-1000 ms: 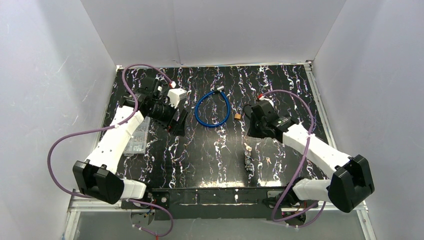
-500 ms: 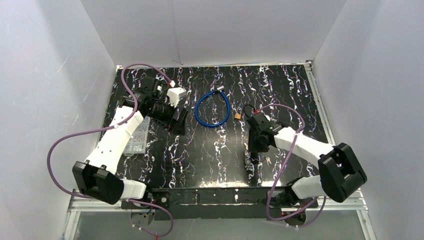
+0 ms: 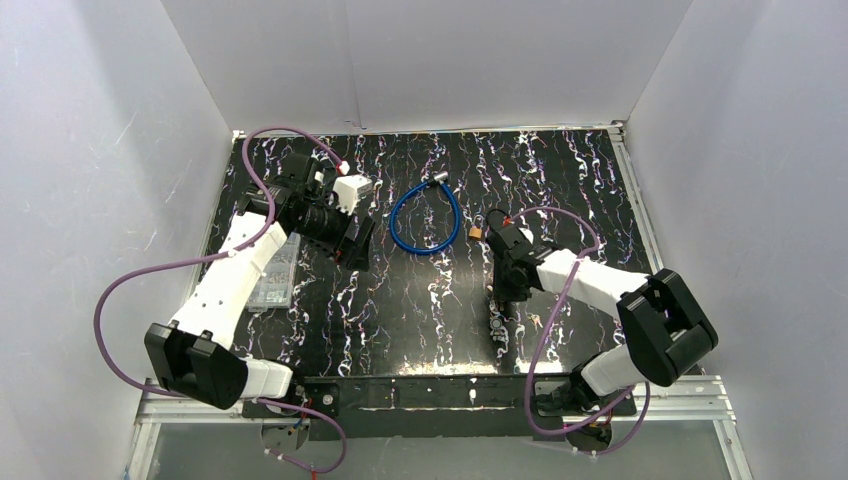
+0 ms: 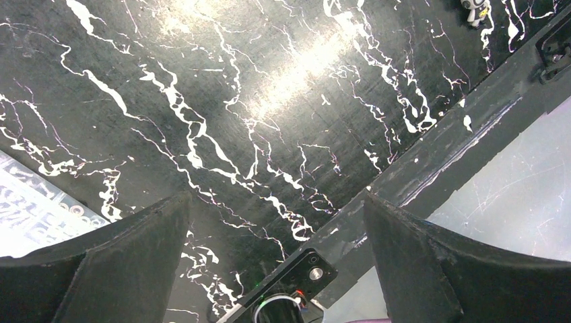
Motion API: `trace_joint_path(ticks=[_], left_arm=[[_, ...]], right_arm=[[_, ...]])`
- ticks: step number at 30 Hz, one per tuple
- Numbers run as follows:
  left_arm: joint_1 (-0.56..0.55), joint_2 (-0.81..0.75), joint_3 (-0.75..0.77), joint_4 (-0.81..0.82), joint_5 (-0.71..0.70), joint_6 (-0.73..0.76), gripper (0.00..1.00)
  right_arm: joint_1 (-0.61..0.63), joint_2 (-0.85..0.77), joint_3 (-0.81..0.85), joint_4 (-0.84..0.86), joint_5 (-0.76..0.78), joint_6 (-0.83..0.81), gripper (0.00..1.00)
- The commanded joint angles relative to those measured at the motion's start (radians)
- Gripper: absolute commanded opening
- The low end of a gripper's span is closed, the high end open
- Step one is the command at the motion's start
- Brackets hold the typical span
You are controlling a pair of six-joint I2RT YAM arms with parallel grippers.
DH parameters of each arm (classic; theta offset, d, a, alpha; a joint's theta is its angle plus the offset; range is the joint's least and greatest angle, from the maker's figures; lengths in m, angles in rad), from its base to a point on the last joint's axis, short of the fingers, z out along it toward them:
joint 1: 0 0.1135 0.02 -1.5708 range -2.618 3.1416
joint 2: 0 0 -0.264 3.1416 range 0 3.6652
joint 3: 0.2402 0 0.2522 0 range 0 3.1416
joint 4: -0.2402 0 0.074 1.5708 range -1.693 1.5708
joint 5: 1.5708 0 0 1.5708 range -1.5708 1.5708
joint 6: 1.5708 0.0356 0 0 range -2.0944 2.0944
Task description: Unlock with the key
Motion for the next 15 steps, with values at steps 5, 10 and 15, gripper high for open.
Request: trace_joint_path(ticks=[5, 10, 15], left_arm=[[-0.003, -0.049, -0.002, -0.026, -0.022, 0.006, 0.99], [-0.002, -0.048, -0.005, -0.02, -0.019, 0.003, 0.99], [-0.004, -0.042, -0.007, -0.015, -0.016, 0.002, 0.99]], right_arm=[[0.004, 0.027, 0.023, 0.013, 0.028, 0.015, 0.12], [0.004, 0.006, 0.012, 0.008, 0.032, 0.017, 0.01], [0.004, -0.024, 0.014, 0.0, 0.033, 0.008, 0.01]])
